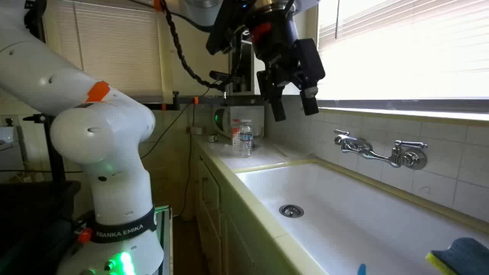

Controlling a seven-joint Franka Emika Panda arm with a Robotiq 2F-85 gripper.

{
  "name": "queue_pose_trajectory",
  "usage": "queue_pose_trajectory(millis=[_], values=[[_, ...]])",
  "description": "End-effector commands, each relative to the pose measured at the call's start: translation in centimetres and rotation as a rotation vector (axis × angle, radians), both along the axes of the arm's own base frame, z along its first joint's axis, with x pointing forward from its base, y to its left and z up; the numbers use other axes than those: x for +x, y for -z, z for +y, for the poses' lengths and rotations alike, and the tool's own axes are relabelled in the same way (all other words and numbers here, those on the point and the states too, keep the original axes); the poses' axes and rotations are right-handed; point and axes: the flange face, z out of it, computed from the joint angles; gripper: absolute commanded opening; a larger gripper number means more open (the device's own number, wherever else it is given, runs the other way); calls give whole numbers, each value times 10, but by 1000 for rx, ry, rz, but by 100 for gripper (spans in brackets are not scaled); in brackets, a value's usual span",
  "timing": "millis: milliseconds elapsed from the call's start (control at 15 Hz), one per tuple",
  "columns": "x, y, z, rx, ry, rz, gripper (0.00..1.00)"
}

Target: Use the sponge to wipe the sink

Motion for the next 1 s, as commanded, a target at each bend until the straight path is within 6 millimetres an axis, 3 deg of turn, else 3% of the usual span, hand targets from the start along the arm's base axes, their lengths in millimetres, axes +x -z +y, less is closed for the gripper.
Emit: queue_pose_trajectory(millis=[0,733,933], values=[[0,-1,0,1,0,1,100],[0,-1,0,1,0,1,100],[13,-1,-15,-12,35,-16,100]])
